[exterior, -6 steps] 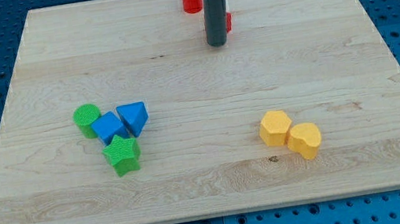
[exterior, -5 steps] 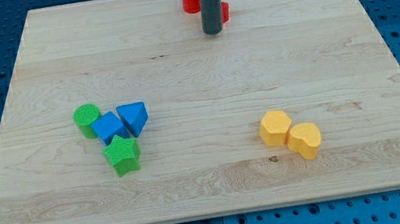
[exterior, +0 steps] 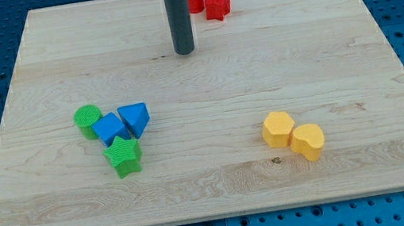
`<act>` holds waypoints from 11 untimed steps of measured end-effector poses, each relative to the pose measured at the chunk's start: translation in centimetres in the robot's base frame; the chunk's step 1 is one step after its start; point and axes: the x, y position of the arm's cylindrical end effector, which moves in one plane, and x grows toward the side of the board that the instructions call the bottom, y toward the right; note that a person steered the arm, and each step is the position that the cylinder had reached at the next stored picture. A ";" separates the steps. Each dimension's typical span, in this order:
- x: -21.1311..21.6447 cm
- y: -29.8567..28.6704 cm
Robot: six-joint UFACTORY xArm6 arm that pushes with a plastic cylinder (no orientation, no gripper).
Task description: Point your arm to the blue cube
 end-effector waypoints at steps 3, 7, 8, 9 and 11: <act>0.9 0.1; 22.2 0.5; 25.8 -4.7; 25.1 -12.9; 20.5 -15.4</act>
